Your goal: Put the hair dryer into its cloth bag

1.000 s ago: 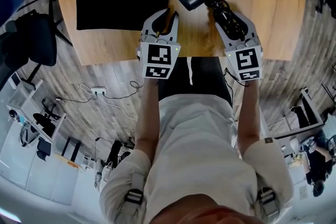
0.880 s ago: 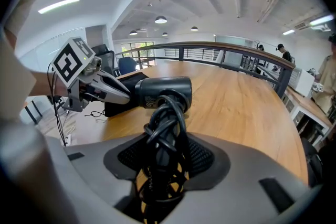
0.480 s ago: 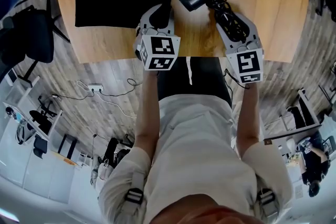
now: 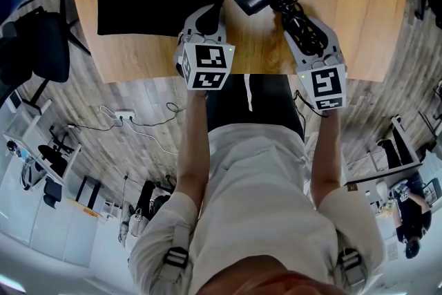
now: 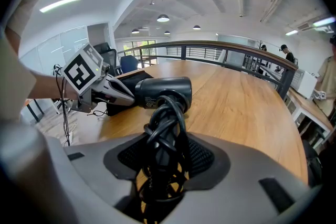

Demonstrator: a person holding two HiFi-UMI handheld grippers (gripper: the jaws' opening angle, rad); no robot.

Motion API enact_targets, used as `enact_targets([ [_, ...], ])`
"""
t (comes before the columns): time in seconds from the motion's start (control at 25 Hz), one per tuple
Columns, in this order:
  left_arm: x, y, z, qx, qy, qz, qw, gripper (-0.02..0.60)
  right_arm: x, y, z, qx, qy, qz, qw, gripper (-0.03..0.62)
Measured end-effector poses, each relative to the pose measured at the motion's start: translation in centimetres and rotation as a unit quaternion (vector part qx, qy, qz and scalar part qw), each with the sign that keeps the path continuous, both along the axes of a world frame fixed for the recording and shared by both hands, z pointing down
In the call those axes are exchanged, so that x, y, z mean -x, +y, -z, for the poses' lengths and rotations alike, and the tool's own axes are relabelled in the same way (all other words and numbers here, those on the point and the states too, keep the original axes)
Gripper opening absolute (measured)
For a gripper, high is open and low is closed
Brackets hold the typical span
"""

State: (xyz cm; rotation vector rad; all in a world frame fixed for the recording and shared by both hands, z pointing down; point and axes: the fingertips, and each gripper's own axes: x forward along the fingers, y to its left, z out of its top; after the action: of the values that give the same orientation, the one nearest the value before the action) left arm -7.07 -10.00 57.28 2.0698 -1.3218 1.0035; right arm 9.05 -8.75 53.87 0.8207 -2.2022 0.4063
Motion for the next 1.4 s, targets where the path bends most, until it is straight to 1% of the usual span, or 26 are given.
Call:
enact_targets([
  [0.08,0.1,0.0,0.2,-0.001,0.01,0.002,1.0,0.029,0.0,0.1,0.0,0.0,0.0,0.001,1.0,0.212],
  [0.28,-0.1,0.1,0.1,0.0,0.005,-0.005,1.0,0.032,0.0,0.2,0.1,-0.001,0.001,0.004,1.0,0.212],
  [0.4,-0.1,-0.1,0.3,-0.004,0.012,0.003,0.9999,0.076,0.1,0.0,0.3,-0.002,0.001,0.003,1.0,0.212],
  [0.48,0.1,-0.1,0.2,-0.003,0.006,0.007,1.0,0.077,0.0,0.1,0.3,-0.002,0.001,0.003,1.0,0.212],
  [0.52,0.2,-0.1,0.1,-0.002,0.002,0.007,1.0,0.074,-0.1,0.2,0.3,-0.002,0.001,0.002,1.0,0.212],
  [0.6,0.1,-0.1,-0.1,0.0,-0.006,0.003,1.0,0.031,-0.2,0.3,0.2,-0.002,0.001,0.002,1.0,0.212],
  [0.72,0.0,-0.1,0.1,0.0,-0.002,0.002,1.0,0.025,-0.5,0.4,0.2,-0.001,0.001,0.001,1.0,0.212],
  [0.96,0.6,-0.2,2.1,-0.013,0.018,0.023,0.9995,0.023,-0.8,0.6,0.5,-0.001,0.001,0.002,1.0,0.212],
  [1.4,1.8,-0.4,4.7,-0.032,0.032,0.038,0.9982,0.023,0.6,1.5,0.5,0.009,-0.004,0.022,1.0,0.212],
])
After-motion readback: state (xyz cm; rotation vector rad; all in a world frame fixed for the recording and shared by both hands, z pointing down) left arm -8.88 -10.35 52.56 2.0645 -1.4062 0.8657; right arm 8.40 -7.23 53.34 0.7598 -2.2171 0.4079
